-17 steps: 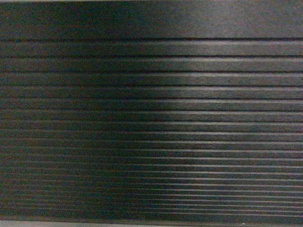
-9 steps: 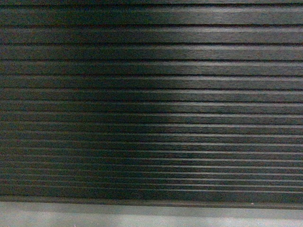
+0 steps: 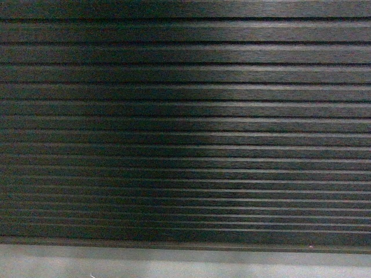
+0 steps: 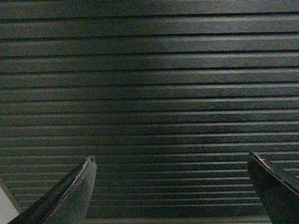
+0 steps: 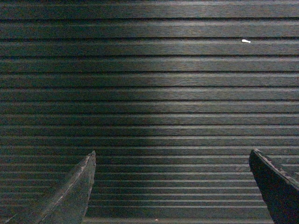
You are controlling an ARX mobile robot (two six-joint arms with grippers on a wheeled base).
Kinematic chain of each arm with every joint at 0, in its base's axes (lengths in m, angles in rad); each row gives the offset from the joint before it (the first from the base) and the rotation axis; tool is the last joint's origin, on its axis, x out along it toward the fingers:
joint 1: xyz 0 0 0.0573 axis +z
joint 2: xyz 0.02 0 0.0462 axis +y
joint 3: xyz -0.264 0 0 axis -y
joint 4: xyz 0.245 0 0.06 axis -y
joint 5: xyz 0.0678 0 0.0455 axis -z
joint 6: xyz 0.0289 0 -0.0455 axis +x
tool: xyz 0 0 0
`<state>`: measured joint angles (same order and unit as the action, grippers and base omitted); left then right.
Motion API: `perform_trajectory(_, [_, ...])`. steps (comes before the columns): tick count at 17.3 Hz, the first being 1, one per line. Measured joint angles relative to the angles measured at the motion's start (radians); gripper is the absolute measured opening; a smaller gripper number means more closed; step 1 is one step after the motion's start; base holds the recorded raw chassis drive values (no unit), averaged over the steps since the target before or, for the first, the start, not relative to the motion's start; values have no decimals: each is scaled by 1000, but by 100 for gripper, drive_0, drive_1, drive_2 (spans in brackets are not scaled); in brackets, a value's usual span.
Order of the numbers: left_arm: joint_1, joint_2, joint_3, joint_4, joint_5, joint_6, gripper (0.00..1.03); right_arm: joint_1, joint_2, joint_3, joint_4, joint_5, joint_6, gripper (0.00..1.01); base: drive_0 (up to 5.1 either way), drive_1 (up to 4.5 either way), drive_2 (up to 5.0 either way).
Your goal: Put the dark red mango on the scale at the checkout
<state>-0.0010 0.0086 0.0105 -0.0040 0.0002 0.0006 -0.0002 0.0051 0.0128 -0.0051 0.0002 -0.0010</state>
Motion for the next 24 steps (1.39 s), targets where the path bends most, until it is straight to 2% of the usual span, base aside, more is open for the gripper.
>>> perform_trajectory(24, [0,0,0,0,0,0,98,0,0,0,0,0,0,98,0,0,0])
